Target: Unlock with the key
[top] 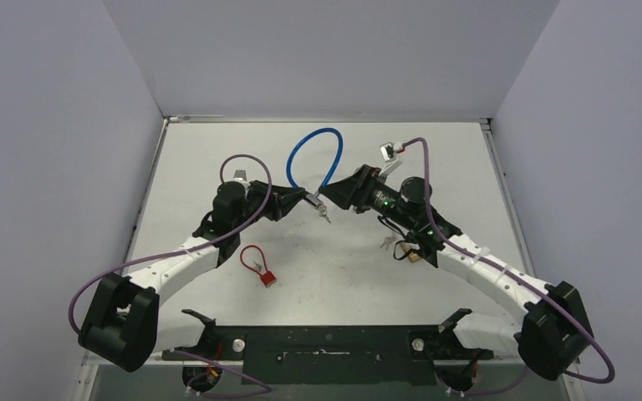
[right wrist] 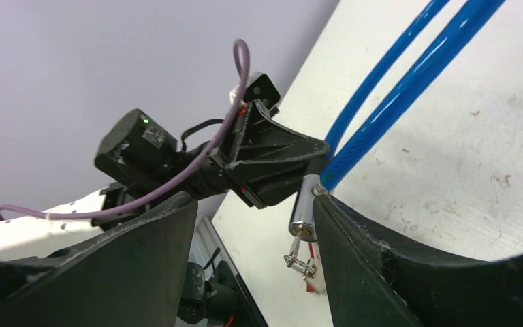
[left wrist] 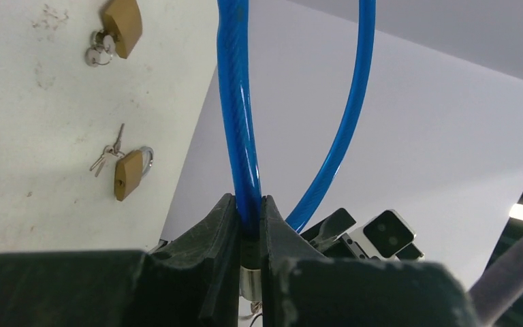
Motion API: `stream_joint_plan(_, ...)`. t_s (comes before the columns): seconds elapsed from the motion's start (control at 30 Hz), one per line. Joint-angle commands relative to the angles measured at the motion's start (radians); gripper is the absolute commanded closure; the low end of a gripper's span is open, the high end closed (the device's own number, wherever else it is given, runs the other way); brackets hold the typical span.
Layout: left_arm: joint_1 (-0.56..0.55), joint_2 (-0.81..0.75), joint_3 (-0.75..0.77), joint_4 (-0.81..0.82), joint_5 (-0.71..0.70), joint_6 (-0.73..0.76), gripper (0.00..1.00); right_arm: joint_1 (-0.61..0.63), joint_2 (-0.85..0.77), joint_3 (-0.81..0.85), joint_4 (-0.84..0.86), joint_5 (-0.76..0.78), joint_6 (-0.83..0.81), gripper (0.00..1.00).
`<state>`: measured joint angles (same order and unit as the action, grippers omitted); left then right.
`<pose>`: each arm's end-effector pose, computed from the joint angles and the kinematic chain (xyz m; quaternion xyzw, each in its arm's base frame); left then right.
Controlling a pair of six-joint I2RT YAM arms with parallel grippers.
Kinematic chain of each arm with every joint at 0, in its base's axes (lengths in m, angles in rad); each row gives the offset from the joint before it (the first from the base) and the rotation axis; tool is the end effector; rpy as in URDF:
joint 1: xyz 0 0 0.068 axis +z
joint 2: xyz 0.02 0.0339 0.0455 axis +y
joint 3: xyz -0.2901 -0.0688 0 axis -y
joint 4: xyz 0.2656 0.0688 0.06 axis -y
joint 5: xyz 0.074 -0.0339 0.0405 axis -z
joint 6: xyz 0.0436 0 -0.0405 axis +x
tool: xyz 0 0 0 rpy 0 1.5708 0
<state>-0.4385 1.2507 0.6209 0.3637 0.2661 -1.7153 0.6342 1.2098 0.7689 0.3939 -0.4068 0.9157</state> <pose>0.2583 -0.1338 0.2504 -0.4047 0.6805 -0.5798 0.1924 0.2292 0.1900 0.3205 -0.0387 0.7212 0.5774 0.3808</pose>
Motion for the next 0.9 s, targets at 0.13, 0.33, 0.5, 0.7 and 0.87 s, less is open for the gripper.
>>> stream_joint_plan(0.13,0.006,-0.033,0.018,0.230,0.053,0.045,1.00,-0.007,-0.110,-0.029,-0.117,0.051,-0.066,0.32)
stream_joint_plan(0.33,0.006,-0.027,0.022,0.254,0.062,0.047,1.00,-0.001,-0.089,-0.025,-0.087,-0.007,-0.068,0.49)
stream_joint_plan(0.5,0.006,-0.025,0.025,0.257,0.066,0.040,1.00,0.002,-0.058,0.001,-0.069,-0.020,-0.066,0.62)
stream_joint_plan(0.7,0.006,-0.021,0.033,0.267,0.070,0.036,1.00,0.010,-0.040,0.007,-0.050,-0.036,-0.054,0.62)
stream_joint_plan(0.87,0.006,-0.019,0.041,0.279,0.082,0.035,1.00,0.010,-0.025,-0.003,0.005,-0.058,-0.002,0.78)
